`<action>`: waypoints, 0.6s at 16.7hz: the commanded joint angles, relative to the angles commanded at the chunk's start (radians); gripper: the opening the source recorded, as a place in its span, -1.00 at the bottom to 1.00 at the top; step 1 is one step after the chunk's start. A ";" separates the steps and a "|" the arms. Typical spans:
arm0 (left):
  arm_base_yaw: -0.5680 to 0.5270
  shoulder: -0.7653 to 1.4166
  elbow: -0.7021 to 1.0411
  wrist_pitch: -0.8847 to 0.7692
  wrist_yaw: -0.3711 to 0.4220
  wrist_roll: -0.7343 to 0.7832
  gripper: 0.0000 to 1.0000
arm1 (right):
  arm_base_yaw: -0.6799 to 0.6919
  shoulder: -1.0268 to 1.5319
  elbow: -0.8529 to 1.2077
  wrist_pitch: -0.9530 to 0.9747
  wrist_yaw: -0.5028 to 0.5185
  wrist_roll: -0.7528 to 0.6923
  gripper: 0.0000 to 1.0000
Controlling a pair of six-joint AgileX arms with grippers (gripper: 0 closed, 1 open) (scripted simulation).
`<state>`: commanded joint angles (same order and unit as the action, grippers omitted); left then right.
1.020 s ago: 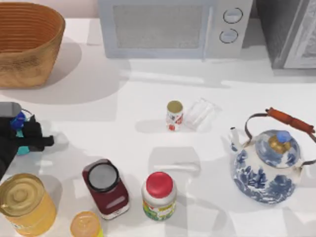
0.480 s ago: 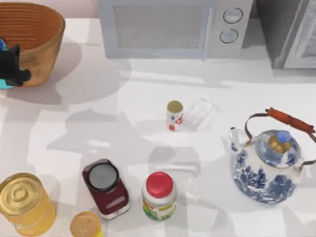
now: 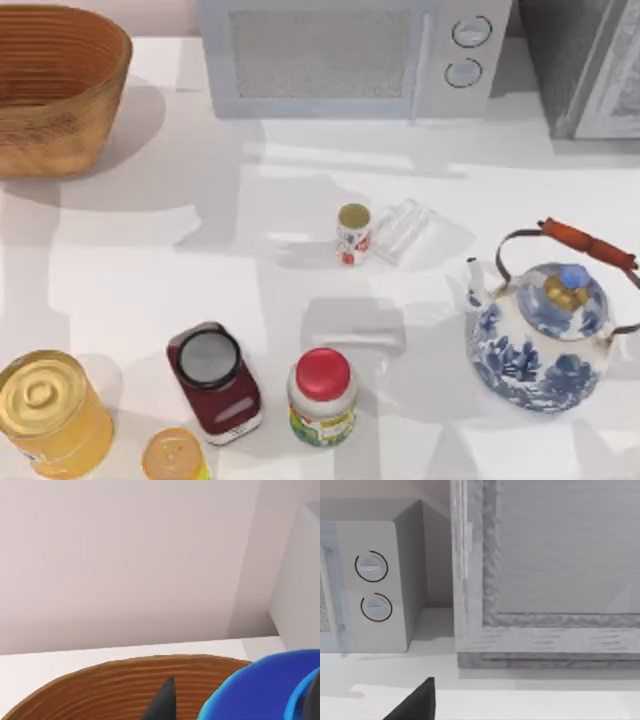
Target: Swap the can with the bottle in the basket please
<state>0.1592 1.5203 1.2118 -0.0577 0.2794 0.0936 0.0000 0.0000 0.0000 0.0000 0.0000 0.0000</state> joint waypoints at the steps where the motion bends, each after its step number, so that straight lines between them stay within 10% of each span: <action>1: 0.001 0.028 0.060 -0.045 -0.017 -0.003 -1.00 | 0.000 0.000 0.000 0.000 0.000 0.000 1.00; 10: -0.010 0.170 0.263 -0.164 -0.109 -0.039 -1.00 | 0.000 0.000 0.000 0.000 0.000 0.000 1.00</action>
<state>0.1496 1.6899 1.4744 -0.2213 0.1703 0.0546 0.0000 0.0000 0.0000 0.0000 0.0000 0.0000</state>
